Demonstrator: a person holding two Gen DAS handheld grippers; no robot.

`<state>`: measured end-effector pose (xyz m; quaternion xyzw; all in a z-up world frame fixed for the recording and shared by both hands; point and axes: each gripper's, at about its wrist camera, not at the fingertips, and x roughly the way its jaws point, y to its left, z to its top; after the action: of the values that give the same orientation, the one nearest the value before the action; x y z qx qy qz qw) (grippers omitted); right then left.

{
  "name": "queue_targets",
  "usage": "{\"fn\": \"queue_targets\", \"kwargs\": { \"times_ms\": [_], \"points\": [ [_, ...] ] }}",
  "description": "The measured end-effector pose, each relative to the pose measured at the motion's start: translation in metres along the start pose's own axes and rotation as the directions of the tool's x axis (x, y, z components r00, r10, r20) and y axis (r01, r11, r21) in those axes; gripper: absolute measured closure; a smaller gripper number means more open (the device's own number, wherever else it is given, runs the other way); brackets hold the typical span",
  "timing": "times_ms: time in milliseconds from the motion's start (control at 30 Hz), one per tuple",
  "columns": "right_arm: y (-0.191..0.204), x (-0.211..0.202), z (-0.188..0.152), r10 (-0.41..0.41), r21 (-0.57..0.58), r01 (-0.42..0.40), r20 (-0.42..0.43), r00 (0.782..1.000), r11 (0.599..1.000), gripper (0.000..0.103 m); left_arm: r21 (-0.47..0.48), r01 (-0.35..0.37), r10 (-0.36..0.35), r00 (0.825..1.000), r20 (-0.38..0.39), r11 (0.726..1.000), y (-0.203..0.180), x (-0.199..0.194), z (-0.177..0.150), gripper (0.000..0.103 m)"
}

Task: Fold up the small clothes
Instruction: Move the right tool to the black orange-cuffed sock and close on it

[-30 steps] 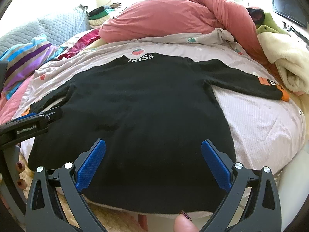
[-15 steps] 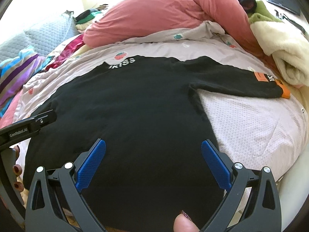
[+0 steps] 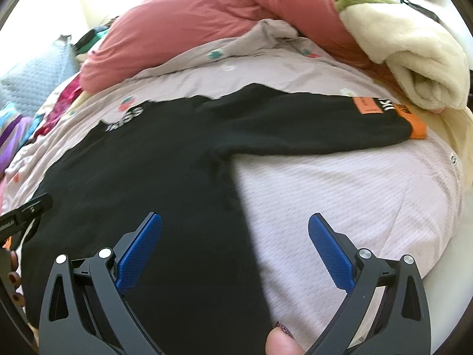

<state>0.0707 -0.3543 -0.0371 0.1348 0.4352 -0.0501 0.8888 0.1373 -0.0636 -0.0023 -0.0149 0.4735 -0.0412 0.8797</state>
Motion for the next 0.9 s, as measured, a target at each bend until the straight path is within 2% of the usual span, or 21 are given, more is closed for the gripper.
{"fn": "queue_targets", "kwargs": {
  "times_ms": [367, 467, 567, 733, 900],
  "points": [
    [-0.05, 0.026, 0.02, -0.067, 0.113, 0.07, -0.027, 0.997, 0.991, 0.004, 0.011, 0.017, -0.016, 0.999, -0.029, 1.0, -0.01, 0.028, 0.02, 0.009],
    [-0.067, 0.036, 0.025, -0.048, 0.187, 0.057, -0.054, 0.997, 0.981, 0.004, 0.018, 0.019, -0.018, 0.999, -0.039, 1.0, -0.014, 0.037, 0.026, 0.009],
    [-0.083, 0.042, 0.031, -0.075, 0.226, 0.087, -0.063, 0.995, 0.97, 0.004, 0.023, 0.015, -0.014, 0.999, -0.049, 1.0, -0.018, 0.046, 0.034, 0.009],
    [-0.114, 0.05, 0.042, -0.04, 0.322, 0.056, -0.056, 0.998, 0.945, 0.004, 0.038, 0.01, -0.008, 0.998, -0.056, 0.999, -0.024, 0.061, 0.048, 0.009],
    [-0.142, 0.056, 0.053, -0.039, 0.395, 0.047, -0.028, 0.999, 0.917, 0.005, 0.036, 0.012, -0.01, 0.998, -0.058, 0.999, -0.028, 0.07, 0.06, 0.009]
  ]
}}
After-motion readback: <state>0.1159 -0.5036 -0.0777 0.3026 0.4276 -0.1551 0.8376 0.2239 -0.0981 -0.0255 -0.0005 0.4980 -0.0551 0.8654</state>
